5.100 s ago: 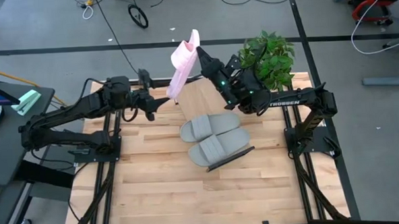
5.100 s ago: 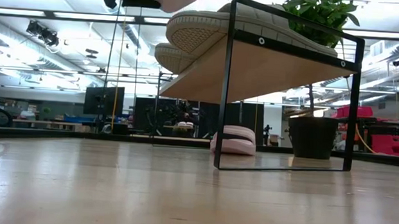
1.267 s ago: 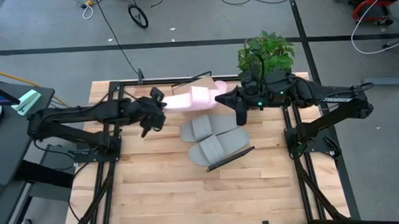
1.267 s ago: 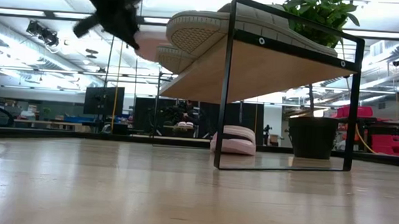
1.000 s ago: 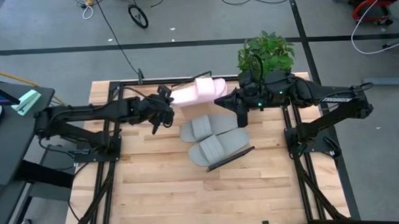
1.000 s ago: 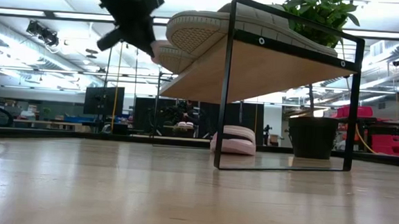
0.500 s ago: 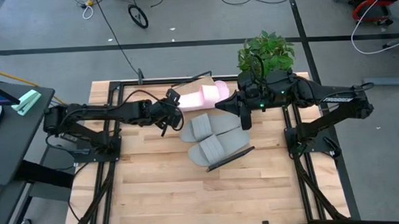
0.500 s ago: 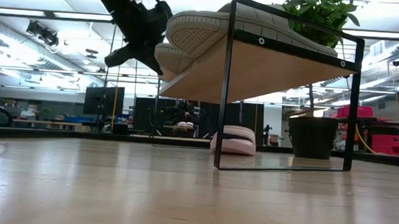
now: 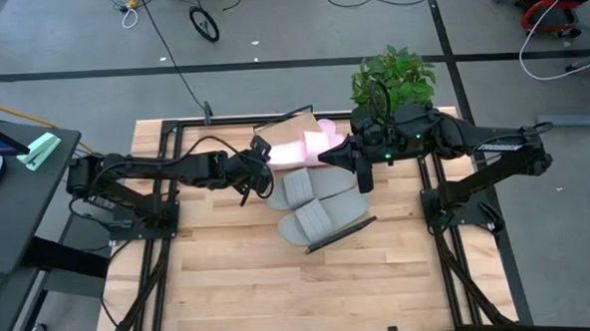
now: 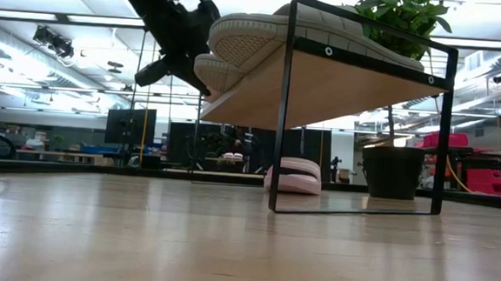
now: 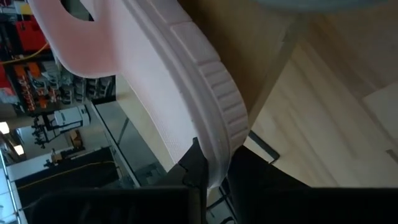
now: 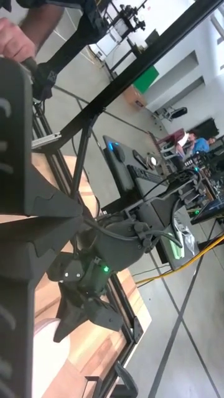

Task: Pick and place slides into the shelf
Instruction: Put the top pink slipper on the shelf

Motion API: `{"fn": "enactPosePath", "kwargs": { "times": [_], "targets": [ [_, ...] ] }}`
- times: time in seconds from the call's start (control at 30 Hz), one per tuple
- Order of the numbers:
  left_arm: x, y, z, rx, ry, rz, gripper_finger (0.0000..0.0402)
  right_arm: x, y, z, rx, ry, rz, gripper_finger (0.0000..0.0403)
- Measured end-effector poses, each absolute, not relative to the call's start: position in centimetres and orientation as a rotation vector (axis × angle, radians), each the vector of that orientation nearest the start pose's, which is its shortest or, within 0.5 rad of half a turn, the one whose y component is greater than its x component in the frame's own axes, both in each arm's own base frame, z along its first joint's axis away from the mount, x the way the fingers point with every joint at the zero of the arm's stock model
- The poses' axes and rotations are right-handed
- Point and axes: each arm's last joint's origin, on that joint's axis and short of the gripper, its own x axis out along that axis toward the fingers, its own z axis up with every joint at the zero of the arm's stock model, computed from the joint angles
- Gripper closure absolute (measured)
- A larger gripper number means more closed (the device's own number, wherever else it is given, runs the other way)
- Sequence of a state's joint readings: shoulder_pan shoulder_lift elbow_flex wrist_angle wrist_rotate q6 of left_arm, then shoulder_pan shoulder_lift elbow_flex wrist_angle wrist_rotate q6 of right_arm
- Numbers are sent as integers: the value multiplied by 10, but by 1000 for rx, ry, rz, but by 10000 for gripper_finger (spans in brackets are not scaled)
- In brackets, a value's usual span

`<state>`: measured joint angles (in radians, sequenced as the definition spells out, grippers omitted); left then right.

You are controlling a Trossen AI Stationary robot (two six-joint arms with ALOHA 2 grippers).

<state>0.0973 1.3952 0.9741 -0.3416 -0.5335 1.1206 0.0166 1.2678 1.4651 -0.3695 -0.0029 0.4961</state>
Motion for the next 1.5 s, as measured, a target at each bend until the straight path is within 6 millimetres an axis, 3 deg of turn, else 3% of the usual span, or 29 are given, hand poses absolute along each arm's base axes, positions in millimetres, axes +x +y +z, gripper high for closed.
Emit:
{"fn": "enactPosePath", "kwargs": {
  "times": [0.37, 1.5],
  "targets": [
    [287, 30, 254, 1215, 1002, 72, 357, 265, 4, 446, 493, 174, -21, 400],
    [288, 33, 254, 1132, 991, 133, 357, 265, 5, 446, 518, 170, -20, 400]
  ]
}}
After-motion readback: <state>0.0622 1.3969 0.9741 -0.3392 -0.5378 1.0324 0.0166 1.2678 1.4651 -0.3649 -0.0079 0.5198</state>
